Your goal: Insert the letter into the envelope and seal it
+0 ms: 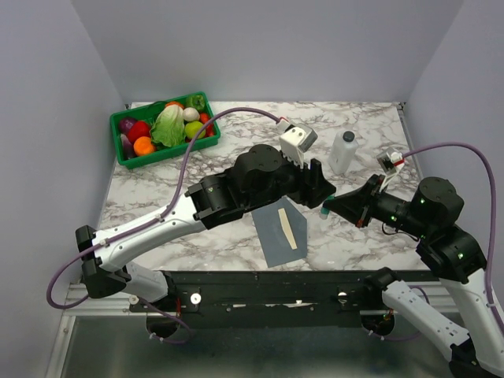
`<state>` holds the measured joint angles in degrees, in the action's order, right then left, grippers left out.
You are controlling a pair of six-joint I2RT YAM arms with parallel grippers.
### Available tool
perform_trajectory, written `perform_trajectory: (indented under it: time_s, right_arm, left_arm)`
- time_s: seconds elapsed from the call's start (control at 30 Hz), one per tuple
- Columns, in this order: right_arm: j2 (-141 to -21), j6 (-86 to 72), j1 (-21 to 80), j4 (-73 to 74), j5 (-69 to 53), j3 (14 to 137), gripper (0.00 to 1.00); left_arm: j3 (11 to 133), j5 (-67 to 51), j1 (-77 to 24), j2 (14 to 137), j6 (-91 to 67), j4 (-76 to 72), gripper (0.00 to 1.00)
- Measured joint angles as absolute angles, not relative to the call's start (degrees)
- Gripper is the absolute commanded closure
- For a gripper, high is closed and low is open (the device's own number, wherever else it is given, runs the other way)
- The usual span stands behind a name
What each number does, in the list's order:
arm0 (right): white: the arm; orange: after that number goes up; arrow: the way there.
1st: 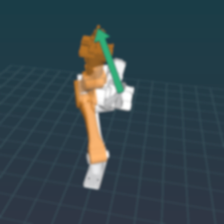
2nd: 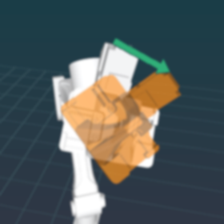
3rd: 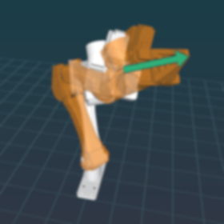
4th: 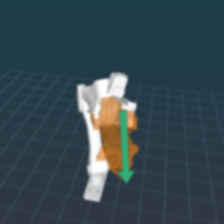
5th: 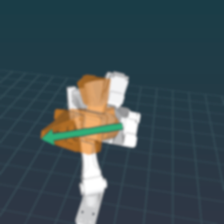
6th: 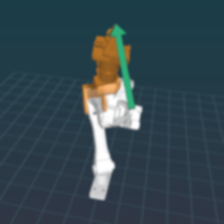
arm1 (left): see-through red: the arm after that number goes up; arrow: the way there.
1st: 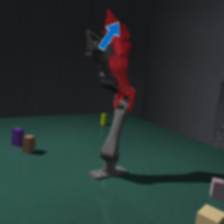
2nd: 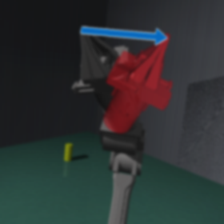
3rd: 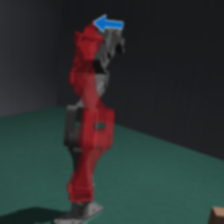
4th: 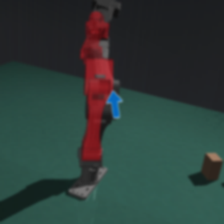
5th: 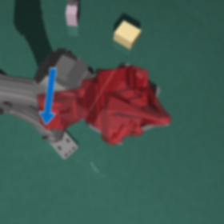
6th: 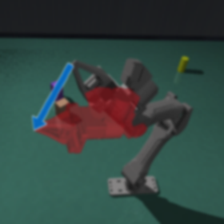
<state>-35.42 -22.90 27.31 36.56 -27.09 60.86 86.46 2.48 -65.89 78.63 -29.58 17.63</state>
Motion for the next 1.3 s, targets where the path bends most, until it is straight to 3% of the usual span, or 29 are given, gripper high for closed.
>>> perform_trajectory:
  time_s: [0.6, 0.7, 0.73, 0.8, 0.83, 0.9, 0.97, 1.17, 1.3]
  right_arm:
    - [-35.1, -22.9, 27.3, 36.6, -27.5, 60.9, 0.99]
    - [-35.0, -22.9, 27.3, 36.6, -27.5, 60.9, 0.99]
    - [-35.0, -22.9, 27.3, 36.6, -27.5, 60.9, 0.99]
    - [-34.9, -22.9, 27.3, 36.6, -27.5, 60.9, 0.99]
    - [-34.9, -22.9, 27.3, 36.6, -27.5, 60.8, 0.99]
    - [-34.9, -22.9, 27.3, 36.6, -27.5, 60.8, 0.99]
    - [-34.9, -22.8, 27.3, 36.6, -27.4, 60.8, 0.99]
    - [-34.4, -22.6, 27.3, 36.5, -26.6, 60.7, 0.71]
    - [-33.1, -23.4, 27.3, 34.8, -26.3, 58.5, 0.64]
  left_arm:
    - [89.8, 4.1, -68.2, 81.6, -28.3, 19.6, 0.34]
    - [89.8, 4.1, -68.4, 82.1, -28.3, 19.6, 0.43]
    - [89.8, 4.1, -68.4, 82.1, -28.3, 19.6, 0.55]
    - [89.8, 3.9, -68.4, 82.2, -28.4, 19.6, 0.67]
    - [89.8, 3.5, -68.5, 82.3, -28.7, 19.1, 0.84]
    - [89.9, 3.4, -69.1, 82.3, -28.8, 18.9, 1.0]
    - [90.0, 3.0, -69.1, 82.3, -28.8, 18.5, 1.0]
    - [89.5, 2.9, -69.1, 82.3, -30.0, 17.3, 1.0]
    - [87.9, 3.3, -69.1, 82.1, -31.3, 15.7, 1.0]
